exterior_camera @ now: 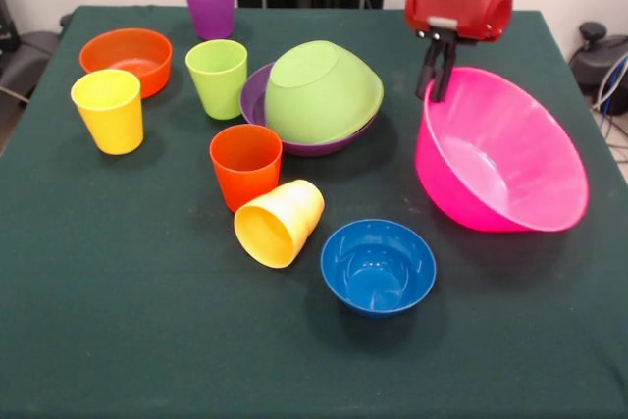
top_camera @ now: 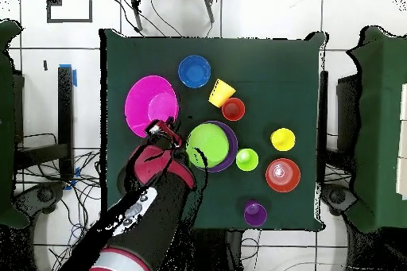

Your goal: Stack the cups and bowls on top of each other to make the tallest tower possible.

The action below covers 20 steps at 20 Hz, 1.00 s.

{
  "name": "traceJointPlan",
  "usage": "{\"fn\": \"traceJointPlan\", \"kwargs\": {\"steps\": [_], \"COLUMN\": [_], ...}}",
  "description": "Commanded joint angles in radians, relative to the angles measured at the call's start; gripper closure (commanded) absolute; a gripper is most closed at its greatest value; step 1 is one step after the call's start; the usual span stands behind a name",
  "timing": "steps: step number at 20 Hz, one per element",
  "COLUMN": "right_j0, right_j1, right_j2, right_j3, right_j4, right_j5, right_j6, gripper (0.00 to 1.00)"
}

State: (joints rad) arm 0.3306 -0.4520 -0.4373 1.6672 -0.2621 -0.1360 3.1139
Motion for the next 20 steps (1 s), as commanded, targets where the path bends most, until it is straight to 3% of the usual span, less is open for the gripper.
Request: {"fn": "traceJointPlan", "kwargs": {"steps": [1,5,9,14,20], "right_j0": [0.029,0.053,0.041,-0.027,-0.111], "right_j1": [-0.047,-0.076,-0.148,-0.251,-0.367], "right_j2": [-0.044,-0.127,-0.151,-0.082,0.005], "right_j3": [0.013,-0.020,-0.047,-0.066,-0.094], "right_j4": [-0.109,-0.167,-0.239,-0.299,-0.322], "right_j5": [0.201,0.284,0.378,0.480,0.601], "right_j6": [-0.169,-0.205,-0.270,-0.339,-0.448], "gripper": [1.00,1.00,1.00,1.00,1.00]}}
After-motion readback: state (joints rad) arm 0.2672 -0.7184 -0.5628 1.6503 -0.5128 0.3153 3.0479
